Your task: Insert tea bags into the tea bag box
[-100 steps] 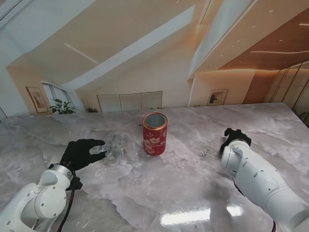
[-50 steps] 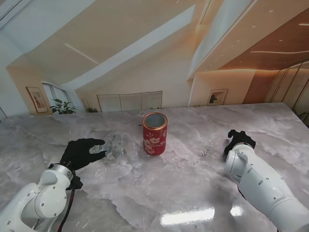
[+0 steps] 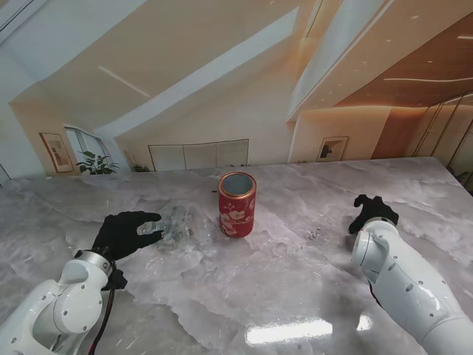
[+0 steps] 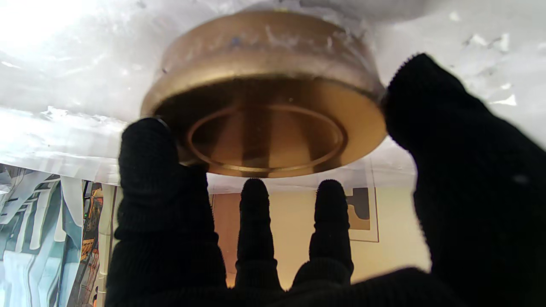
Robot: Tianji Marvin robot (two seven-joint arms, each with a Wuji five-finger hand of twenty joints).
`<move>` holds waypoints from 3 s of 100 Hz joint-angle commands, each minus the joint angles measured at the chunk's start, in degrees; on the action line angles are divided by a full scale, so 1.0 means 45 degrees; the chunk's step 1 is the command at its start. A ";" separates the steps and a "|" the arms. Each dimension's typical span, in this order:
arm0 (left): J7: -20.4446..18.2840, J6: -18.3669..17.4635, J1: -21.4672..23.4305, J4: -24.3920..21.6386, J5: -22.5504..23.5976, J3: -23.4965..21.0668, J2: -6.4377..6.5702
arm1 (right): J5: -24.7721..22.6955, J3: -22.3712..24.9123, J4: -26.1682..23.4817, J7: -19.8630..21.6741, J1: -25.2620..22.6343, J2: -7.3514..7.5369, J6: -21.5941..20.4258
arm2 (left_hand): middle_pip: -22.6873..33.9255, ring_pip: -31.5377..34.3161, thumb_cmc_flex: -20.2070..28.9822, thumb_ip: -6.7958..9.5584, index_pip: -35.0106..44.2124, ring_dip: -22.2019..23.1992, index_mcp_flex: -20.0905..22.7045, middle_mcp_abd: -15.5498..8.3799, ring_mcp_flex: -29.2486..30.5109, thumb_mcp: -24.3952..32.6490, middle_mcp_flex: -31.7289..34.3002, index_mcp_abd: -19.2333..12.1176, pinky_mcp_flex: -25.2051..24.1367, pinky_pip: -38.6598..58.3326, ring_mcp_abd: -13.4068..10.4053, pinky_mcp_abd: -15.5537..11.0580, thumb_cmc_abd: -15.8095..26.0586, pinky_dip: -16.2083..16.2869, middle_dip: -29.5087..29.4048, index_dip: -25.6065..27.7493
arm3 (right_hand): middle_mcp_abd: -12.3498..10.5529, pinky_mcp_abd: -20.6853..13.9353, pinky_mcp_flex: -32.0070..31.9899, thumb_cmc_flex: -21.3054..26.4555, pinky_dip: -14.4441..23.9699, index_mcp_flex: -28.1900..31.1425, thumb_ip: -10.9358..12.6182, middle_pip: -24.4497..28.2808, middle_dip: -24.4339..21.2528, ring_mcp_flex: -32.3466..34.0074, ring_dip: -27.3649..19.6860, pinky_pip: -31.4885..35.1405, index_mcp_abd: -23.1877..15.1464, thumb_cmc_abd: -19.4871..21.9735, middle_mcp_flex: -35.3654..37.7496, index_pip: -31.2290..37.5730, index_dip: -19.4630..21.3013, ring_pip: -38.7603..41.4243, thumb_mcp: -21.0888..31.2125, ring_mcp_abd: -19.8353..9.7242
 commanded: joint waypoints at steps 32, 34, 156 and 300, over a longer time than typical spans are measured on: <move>-0.0090 -0.0112 0.0030 -0.0009 -0.0134 0.0086 -0.0084 | -0.0706 0.0949 -0.2092 0.0916 -0.0757 0.0200 -0.0633 | 0.0012 0.0098 0.0274 -0.0299 0.0056 0.0048 0.0099 -0.0156 -0.0340 0.0042 -0.0257 -0.0222 -0.0155 0.0208 0.0109 0.0051 0.0380 0.0129 -0.0082 0.0046 | 0.0305 -0.0033 0.0014 0.3084 0.0465 0.0585 0.1378 0.0443 0.0180 0.1261 0.1010 0.0389 0.0172 0.0775 -0.0420 0.0231 -0.0210 0.2654 0.2658 -0.2299; -0.0082 -0.0114 0.0033 -0.0008 -0.0138 0.0087 -0.0085 | -0.0781 0.1002 -0.2228 0.1009 -0.0797 0.0219 -0.0672 | 0.0020 0.0103 0.0280 -0.0298 0.0057 0.0050 0.0104 -0.0147 -0.0327 0.0041 -0.0238 -0.0223 -0.0155 0.0209 0.0124 0.0051 0.0373 0.0129 -0.0079 0.0046 | 0.0305 -0.0018 0.0004 0.3075 0.0469 0.0596 0.1378 0.0465 0.0188 0.1262 0.1009 0.0386 0.0186 0.0792 -0.0418 0.0228 -0.0215 0.2652 0.2655 -0.2306; 0.0508 -0.0404 0.0639 -0.0172 -0.0321 -0.0240 -0.0196 | 0.0776 -0.1608 -0.6332 0.4108 0.1887 0.0117 -0.2969 | -0.0012 0.0107 0.0313 -0.0295 0.0067 0.0054 0.0146 -0.0130 -0.0311 0.0001 -0.0178 -0.0239 -0.0151 0.0204 0.0162 0.0086 0.0390 0.0128 -0.0078 0.0064 | 0.0422 0.0341 -0.0305 0.3202 0.0599 0.1378 0.1443 0.1151 0.0389 0.1315 0.0936 0.0205 0.0426 0.0954 -0.0486 0.0041 -0.0307 0.2531 0.2572 -0.2242; 0.0389 -0.0329 0.0625 -0.0007 -0.0370 -0.0381 -0.0182 | 0.3902 -0.7248 -0.3191 0.3706 0.5978 -0.1454 -0.2849 | -0.0016 0.0097 0.0270 -0.0304 0.0048 0.0048 0.0105 -0.0163 -0.0345 -0.0068 -0.0229 -0.0263 -0.0161 0.0216 0.0149 0.0069 0.0426 0.0130 -0.0074 0.0066 | 0.0491 0.0441 -0.0662 0.3146 0.0715 0.1809 0.1483 0.1183 0.0468 0.1221 0.0862 0.0009 0.0748 0.1145 -0.0494 -0.0127 -0.0208 0.2348 0.2612 -0.2237</move>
